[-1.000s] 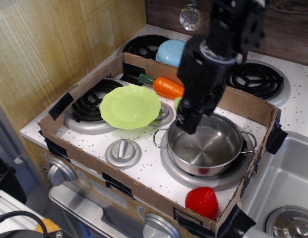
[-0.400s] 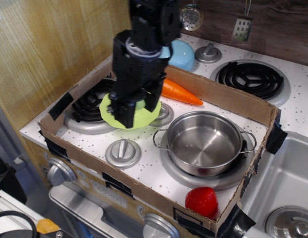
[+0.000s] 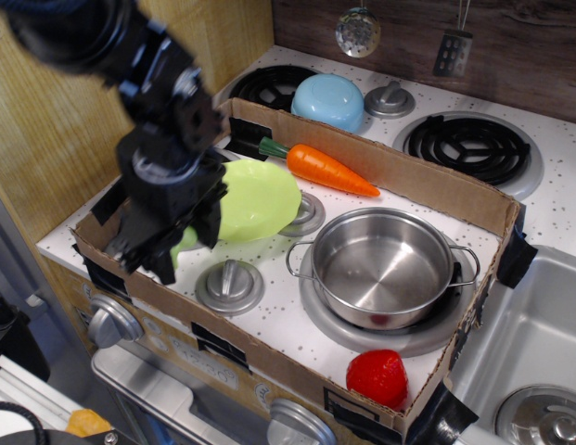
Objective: Take broccoli out of pan
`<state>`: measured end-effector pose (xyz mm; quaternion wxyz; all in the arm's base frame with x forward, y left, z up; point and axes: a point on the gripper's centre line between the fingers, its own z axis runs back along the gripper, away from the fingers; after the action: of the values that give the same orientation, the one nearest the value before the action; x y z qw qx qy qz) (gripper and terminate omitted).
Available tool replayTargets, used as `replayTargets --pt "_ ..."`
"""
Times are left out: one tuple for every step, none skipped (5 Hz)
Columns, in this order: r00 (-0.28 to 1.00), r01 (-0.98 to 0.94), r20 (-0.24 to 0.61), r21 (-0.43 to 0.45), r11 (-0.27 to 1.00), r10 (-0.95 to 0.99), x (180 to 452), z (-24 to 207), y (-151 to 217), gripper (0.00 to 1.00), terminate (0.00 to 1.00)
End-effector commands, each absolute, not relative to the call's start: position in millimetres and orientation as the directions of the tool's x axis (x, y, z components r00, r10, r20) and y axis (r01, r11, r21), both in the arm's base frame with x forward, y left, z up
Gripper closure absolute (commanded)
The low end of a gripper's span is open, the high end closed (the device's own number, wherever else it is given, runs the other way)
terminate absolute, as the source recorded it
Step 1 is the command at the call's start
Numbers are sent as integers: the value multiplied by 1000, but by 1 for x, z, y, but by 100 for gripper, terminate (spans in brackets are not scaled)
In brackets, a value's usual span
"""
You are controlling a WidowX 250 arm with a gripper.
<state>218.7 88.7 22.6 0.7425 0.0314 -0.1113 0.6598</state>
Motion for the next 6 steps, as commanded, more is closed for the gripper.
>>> replayTargets --pt "105 -980 208 -144 136 973 222 25 132 100 0" --pt "114 -979 212 -143 146 971 219 22 140 100 0" --pt "132 -977 217 -134 164 967 219 23 142 0 0" --pt "183 -960 248 -163 228 951 220 26 142 0 0" --pt "206 -958 264 -141 249 942 223 37 138 0 0" --pt "242 -953 289 -107 283 926 229 57 135 0 0"
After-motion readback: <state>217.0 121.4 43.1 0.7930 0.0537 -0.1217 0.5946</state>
